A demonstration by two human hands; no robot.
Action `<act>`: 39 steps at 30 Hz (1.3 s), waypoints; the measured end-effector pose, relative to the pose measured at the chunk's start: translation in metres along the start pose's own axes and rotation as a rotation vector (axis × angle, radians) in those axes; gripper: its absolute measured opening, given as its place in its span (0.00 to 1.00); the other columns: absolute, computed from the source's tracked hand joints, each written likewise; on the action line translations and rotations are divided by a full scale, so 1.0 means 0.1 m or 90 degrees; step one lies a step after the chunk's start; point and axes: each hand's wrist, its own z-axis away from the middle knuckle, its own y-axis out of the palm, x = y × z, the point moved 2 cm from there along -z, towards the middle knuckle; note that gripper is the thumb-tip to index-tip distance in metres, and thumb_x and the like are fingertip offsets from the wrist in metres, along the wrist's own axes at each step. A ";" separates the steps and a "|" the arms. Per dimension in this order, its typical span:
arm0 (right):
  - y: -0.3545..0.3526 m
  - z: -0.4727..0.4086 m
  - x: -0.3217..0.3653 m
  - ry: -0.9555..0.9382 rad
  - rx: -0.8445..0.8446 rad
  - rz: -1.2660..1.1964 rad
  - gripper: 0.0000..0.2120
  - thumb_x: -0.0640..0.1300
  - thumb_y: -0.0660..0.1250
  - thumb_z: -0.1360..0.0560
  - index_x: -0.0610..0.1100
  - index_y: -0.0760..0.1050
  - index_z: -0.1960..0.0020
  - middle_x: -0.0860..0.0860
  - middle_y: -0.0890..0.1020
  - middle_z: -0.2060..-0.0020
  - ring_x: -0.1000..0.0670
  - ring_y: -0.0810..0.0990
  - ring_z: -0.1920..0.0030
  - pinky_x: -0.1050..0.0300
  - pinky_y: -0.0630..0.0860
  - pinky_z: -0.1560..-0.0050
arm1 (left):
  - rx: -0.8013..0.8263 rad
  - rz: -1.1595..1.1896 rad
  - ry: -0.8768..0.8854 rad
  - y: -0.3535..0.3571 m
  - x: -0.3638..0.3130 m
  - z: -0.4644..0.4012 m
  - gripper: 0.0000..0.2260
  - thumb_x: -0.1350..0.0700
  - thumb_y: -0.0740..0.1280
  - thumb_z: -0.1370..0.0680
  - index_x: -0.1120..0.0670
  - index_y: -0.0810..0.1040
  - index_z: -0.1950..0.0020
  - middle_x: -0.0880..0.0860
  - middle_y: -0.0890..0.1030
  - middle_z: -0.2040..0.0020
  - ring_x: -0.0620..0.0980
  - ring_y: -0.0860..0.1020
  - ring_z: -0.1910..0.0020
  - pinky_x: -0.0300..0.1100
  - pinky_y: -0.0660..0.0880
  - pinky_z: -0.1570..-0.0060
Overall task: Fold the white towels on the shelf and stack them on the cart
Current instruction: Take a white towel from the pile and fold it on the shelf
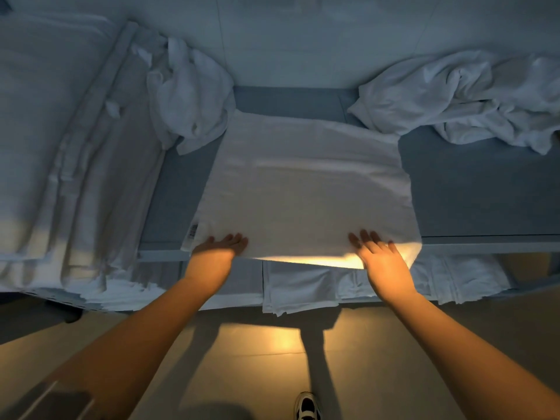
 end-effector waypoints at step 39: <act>-1.30 0.92 -0.77 0.230 -0.230 -0.221 0.15 0.28 0.54 0.26 0.46 0.69 0.48 0.45 0.75 0.64 0.42 0.71 0.66 0.50 0.65 0.70 | -0.303 0.178 -0.005 -1.26 0.14 0.82 0.04 0.62 0.66 0.23 0.55 0.80 0.54 0.55 0.79 0.67 0.58 0.74 0.71 0.47 0.69 0.73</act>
